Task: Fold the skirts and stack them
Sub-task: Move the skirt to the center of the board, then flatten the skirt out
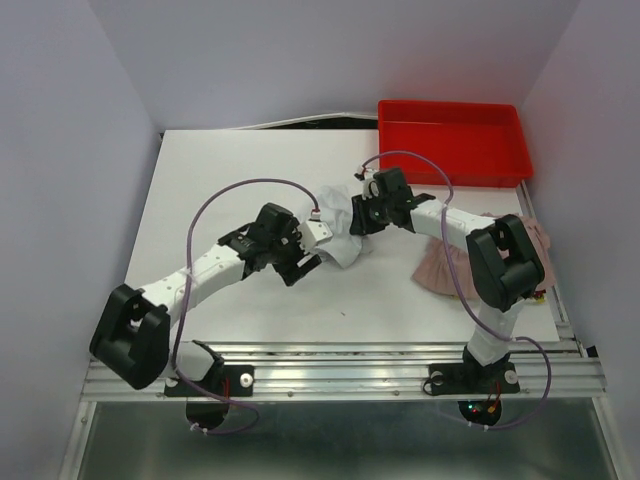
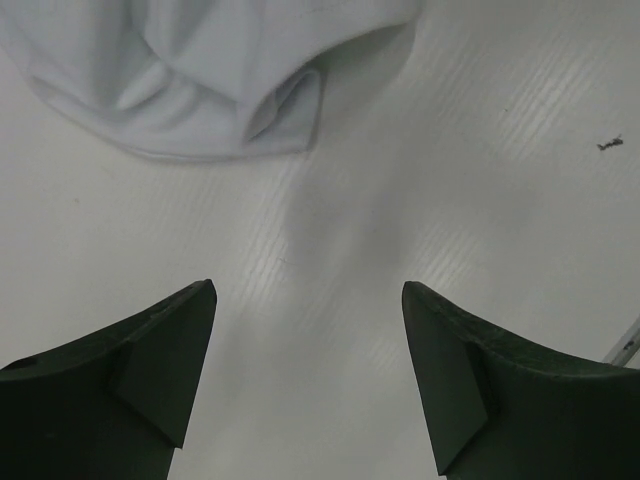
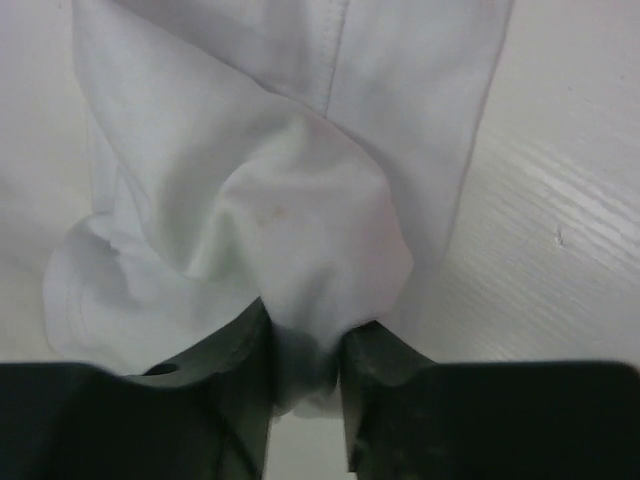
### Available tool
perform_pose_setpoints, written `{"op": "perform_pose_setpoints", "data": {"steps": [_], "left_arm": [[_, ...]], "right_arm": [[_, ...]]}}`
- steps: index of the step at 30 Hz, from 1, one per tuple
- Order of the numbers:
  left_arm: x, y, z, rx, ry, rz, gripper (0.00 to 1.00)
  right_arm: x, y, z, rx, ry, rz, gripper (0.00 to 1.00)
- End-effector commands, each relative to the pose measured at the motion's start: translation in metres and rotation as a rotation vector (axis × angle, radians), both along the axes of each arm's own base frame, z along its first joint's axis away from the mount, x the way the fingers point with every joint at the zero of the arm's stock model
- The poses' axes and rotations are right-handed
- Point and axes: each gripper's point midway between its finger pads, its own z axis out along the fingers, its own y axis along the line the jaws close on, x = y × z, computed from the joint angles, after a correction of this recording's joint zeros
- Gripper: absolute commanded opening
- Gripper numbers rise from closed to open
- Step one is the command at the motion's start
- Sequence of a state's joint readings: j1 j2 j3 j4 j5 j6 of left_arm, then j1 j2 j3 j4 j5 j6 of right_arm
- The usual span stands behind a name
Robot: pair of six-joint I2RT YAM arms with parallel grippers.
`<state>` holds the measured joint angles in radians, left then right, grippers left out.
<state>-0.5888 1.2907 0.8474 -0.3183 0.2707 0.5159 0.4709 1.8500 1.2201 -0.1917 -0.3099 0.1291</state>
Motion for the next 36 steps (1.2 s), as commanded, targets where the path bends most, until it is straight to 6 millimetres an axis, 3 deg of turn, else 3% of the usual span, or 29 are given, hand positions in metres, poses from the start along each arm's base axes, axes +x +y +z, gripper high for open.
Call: {"op": "perform_pose_setpoints", "data": {"steps": [1,3,4,9,10,13,14,15,18,19,21,22,25,27,31,32,34,35,36], "left_arm": [[0.031,-0.029,0.001,-0.021,-0.12,0.0,0.86],[0.038,-0.04,0.0,-0.027,-0.125,-0.011,0.85],[0.043,-0.044,-0.008,-0.018,-0.117,-0.011,0.85],[0.058,-0.061,-0.028,0.0,-0.089,-0.042,0.79],[0.058,-0.061,-0.041,0.02,-0.059,-0.047,0.76],[0.062,-0.064,-0.056,0.045,-0.021,-0.045,0.6],[0.062,-0.065,-0.057,0.052,-0.015,-0.049,0.43],[0.063,-0.065,-0.055,0.054,-0.013,-0.046,0.35],[0.053,-0.049,-0.052,0.098,0.023,-0.065,0.06],[0.044,-0.035,-0.043,0.104,0.036,-0.07,0.0],[0.037,-0.016,-0.033,0.115,0.032,-0.082,0.0],[0.03,0.006,-0.023,0.137,0.023,-0.089,0.0],[0.022,0.047,-0.005,0.203,-0.031,-0.132,0.0],[0.03,0.081,0.006,0.255,-0.075,-0.085,0.0],[0.045,0.12,0.005,0.366,-0.13,-0.028,0.0],[0.048,0.124,0.002,0.393,-0.144,-0.027,0.15],[0.055,0.135,-0.004,0.441,-0.169,0.014,0.24],[0.056,0.139,-0.006,0.451,-0.168,0.027,0.41],[0.057,0.142,-0.007,0.452,-0.163,0.041,0.43]], "right_arm": [[0.019,-0.007,0.033,0.002,-0.075,-0.041,0.43],[0.015,-0.009,0.036,-0.006,-0.068,-0.03,0.52],[0.016,-0.014,0.041,-0.009,-0.073,-0.036,0.64],[0.007,-0.026,0.054,-0.011,-0.058,-0.037,0.73],[0.003,-0.027,0.054,-0.018,-0.049,-0.028,0.73],[-0.006,-0.03,0.062,-0.02,-0.053,-0.009,0.75],[-0.01,-0.033,0.062,-0.027,-0.055,-0.008,0.76],[-0.012,-0.035,0.06,-0.037,-0.053,-0.007,0.76],[-0.012,-0.046,0.056,-0.055,-0.051,-0.022,0.76],[-0.012,-0.051,0.054,-0.059,-0.046,-0.031,0.76],[-0.009,-0.056,0.055,-0.056,-0.046,-0.044,0.76],[-0.005,-0.059,0.055,-0.054,-0.046,-0.054,0.76],[0.004,-0.057,0.057,-0.044,-0.053,-0.053,0.75],[0.007,-0.054,0.058,-0.033,-0.054,-0.048,0.71],[0.008,-0.041,0.05,0.024,-0.011,-0.03,0.62],[0.006,-0.036,0.043,0.048,0.02,-0.019,0.6],[0.005,-0.029,0.04,0.086,0.05,-0.02,0.56],[0.002,-0.026,0.034,0.103,0.077,-0.011,0.56],[0.001,-0.024,0.031,0.113,0.092,-0.013,0.55]]}}
